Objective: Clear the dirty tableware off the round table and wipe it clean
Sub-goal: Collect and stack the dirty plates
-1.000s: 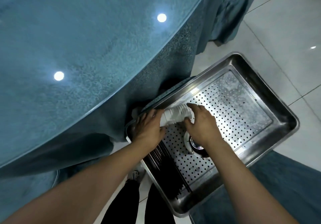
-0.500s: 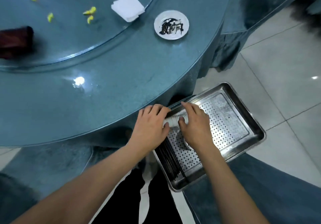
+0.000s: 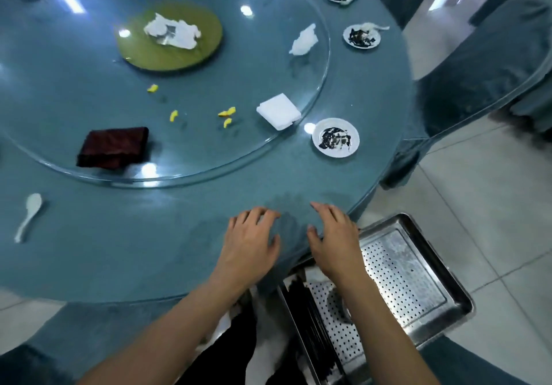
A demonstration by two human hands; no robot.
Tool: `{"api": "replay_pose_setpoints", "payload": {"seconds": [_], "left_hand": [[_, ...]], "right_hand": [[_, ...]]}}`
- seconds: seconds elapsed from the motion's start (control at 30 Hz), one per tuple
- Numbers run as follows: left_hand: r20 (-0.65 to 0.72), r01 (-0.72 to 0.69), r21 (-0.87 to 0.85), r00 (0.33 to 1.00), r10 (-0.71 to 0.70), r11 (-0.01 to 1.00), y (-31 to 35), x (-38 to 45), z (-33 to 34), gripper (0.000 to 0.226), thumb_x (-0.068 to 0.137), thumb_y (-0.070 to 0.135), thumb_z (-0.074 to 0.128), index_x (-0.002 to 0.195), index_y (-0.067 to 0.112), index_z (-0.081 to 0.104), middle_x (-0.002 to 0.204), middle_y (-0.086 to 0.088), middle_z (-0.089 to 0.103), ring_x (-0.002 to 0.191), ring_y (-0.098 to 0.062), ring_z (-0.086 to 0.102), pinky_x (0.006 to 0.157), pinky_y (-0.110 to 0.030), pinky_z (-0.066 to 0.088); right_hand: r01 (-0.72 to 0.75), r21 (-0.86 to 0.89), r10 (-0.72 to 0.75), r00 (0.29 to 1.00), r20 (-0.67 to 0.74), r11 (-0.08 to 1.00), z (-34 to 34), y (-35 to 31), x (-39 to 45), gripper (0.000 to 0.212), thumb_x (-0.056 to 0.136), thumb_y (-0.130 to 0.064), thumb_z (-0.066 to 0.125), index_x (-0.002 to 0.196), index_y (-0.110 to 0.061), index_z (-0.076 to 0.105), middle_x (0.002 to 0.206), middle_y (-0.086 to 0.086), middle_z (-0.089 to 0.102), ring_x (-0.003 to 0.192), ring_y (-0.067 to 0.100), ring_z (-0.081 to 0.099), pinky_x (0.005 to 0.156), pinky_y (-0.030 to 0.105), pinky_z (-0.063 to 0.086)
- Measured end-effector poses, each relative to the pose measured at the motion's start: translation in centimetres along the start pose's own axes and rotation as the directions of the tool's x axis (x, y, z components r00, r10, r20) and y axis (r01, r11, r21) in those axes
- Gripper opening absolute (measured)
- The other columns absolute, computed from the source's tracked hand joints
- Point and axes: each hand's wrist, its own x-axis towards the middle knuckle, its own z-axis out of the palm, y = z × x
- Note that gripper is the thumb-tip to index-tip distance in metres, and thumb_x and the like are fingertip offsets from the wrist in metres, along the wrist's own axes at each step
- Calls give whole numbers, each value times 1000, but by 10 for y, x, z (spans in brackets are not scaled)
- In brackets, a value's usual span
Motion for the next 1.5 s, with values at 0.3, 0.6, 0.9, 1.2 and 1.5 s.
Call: {"api": "replay_pose_setpoints", "payload": {"seconds": [0.3, 0.6, 0.9, 1.2, 1.5], "left_hand": [[0, 85, -17, 996, -85, 996, -79, 19, -28, 37, 79, 34, 57, 114, 24, 63, 112, 3, 65, 97, -28, 63, 83, -42, 50], [75, 72, 36, 994, -75, 997, -98, 58, -13, 47, 80, 41, 44, 119, 24, 63, 117, 2, 66, 99, -28, 64, 82, -41, 48], [121, 58, 58, 991, -65, 997, -77, 98, 8, 47, 80, 41, 42, 118, 23, 61, 116, 0, 65, 100, -29, 64, 85, -44, 50], [157, 71, 108, 984, -87, 992, -70, 92, 15, 46, 80, 39, 43, 119, 23, 62, 118, -1, 64, 105, -28, 61, 86, -41, 46], [168, 225, 25, 960, -226, 974, -62, 69, 5, 51, 83, 44, 39, 125, 25, 60, 120, 2, 63, 108, -28, 60, 92, -43, 47]], "right_hand": [[30, 1, -30, 1000, 10, 1000, 23, -66, 49, 47, 93, -29, 57, 139, -23, 52, 134, 1, 54, 121, 25, 51, 104, 43, 37], [-103, -153, 117, 990, 84, 983, 10, -26, 99, 46, 97, -33, 52, 142, -24, 47, 140, 4, 51, 126, 27, 49, 107, 41, 34], [-440, 22, 440, 892, -98, 897, -11, 52, 201, 40, 95, -34, 56, 127, -10, 52, 120, 18, 65, 109, 40, 61, 90, 44, 47], [-650, 172, 670, 733, -115, 740, -2, 76, 246, 43, 93, -32, 62, 122, -1, 53, 124, 24, 63, 114, 43, 60, 92, 47, 48], [-412, 430, 484, 872, -69, 803, 15, 38, 201, 7, 93, -20, 62, 98, -16, 63, 94, 6, 71, 88, 28, 67, 82, 37, 54]]}}
